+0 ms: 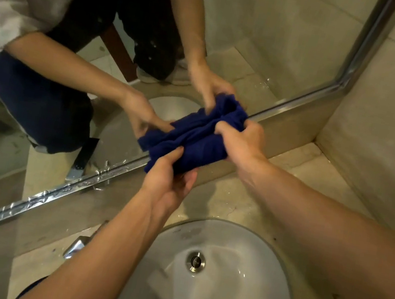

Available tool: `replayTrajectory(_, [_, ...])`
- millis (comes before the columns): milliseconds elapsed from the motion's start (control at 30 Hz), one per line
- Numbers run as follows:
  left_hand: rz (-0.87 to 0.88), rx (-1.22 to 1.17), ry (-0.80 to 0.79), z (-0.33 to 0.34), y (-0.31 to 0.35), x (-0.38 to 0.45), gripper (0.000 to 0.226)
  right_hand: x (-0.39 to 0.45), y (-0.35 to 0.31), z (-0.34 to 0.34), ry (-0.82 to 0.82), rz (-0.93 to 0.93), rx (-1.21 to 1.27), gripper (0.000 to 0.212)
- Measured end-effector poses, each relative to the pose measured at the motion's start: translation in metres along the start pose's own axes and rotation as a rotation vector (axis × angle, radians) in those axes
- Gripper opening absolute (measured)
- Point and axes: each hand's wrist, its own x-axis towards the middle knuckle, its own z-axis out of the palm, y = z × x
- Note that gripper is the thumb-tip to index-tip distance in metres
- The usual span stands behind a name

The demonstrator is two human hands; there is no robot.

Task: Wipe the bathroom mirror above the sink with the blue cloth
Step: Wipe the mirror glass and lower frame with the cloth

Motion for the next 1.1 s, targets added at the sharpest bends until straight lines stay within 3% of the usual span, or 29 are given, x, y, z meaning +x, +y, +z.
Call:
replayTrajectory(200, [-0.052,0.055,-0.08,0.019,-0.007,0.006,0.005,0.015,0.004,-0.012,0.122,-0.056,0.056,0.052])
replayTrajectory(333, [-0.023,0.063,-0.129,0.001,-0.005,0.017,0.02,-0.002,0.01,-0.003,0.134,-0.123,0.137,0.015])
replayTrajectory(433, [0.049,0.006,-0.112,-0.02,-0.005,0.021,0.038,-0.015,0.015,0.009,0.096,-0.152,0.144,0.018])
replayTrajectory(567, [0.067,-0.072,-0.037,-0.066,0.012,0.021,0.04,-0.049,0.022,0.051,0.08,-0.143,0.106,0.018])
replayTrajectory(667, [0.068,-0.07,0.005,-0.101,0.029,0.017,0.039,-0.074,0.022,0.095,0.167,-0.059,0.048,0.049])
replayTrajectory(733, [0.085,-0.052,0.064,-0.128,0.04,0.014,0.038,-0.095,0.023,0.125,0.214,-0.022,0.014,0.056])
replayTrajectory(900, [0.179,-0.12,0.166,-0.163,0.05,0.006,0.027,-0.127,0.027,0.154,0.014,0.068,0.165,0.063])
replayTrajectory(1000, [0.206,-0.232,0.172,-0.144,0.045,0.005,0.031,-0.107,0.017,0.133,-0.074,0.158,0.222,0.025])
replayTrajectory(1100, [0.115,-0.282,0.093,-0.125,0.044,0.005,0.034,-0.09,0.013,0.108,-0.026,0.151,0.265,0.016])
